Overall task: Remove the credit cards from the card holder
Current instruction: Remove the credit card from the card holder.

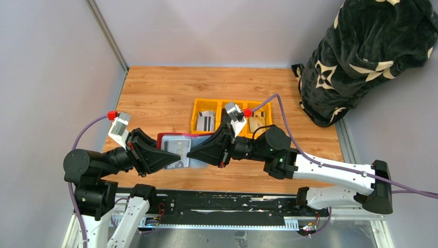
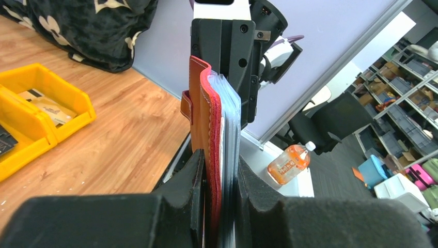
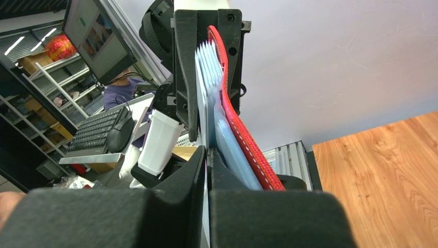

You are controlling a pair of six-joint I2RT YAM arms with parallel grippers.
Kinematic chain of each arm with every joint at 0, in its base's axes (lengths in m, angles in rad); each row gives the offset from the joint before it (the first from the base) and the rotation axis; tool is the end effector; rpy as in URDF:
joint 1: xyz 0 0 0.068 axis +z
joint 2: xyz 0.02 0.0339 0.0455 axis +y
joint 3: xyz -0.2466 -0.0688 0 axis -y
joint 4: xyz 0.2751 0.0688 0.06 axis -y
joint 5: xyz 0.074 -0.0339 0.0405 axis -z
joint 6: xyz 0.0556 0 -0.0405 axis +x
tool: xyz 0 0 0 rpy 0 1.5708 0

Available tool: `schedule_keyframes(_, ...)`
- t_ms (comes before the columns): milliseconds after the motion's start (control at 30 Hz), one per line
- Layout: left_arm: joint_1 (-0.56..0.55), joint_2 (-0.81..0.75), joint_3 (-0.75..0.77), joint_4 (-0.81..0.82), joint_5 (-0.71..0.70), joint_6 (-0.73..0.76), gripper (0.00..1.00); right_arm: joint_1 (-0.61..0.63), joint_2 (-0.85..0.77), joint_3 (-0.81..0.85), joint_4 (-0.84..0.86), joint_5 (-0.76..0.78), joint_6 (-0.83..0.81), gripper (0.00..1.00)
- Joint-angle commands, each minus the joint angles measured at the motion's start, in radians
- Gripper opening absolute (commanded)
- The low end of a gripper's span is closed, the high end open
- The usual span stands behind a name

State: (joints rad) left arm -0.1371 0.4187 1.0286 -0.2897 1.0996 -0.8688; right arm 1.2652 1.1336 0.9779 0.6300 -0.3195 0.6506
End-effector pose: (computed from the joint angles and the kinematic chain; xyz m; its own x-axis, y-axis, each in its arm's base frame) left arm 0.0725 -0.0600 0.4518 -0.4857 -0.2829 -0.8271 0.8191 0.1829 -0.5436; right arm 0.0764 0.3004 0.4114 -0.4899 0.3582 -0.7948 -0.8706 -0.2486 0.4247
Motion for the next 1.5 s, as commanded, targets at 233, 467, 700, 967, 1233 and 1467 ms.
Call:
schedule_keyframes(233,-0.008,0.016,-0.004,0.149,0.066,-0.173,0.28,-0.011,-0.031,-0.025,0.040,0.024,-0.010,0.00)
schedule_keyframes(467,-0.009,0.027,0.019,0.160,0.068,-0.197,0.20,-0.013,-0.057,-0.071,0.069,0.034,-0.010,0.00)
schedule_keyframes(700,-0.008,0.030,0.034,0.141,0.059,-0.190,0.19,-0.012,-0.080,-0.097,0.071,0.043,-0.013,0.00)
schedule_keyframes(967,-0.008,0.022,0.032,0.062,0.018,-0.107,0.17,-0.009,-0.030,-0.036,0.057,-0.027,-0.007,0.34)
schedule_keyframes(1233,-0.008,0.010,0.024,0.001,-0.004,-0.035,0.17,-0.009,-0.015,0.009,-0.003,-0.001,-0.035,0.39)
schedule_keyframes(1467,-0.008,-0.003,0.006,0.018,0.023,-0.040,0.28,-0.010,0.044,0.057,-0.019,0.012,-0.022,0.15)
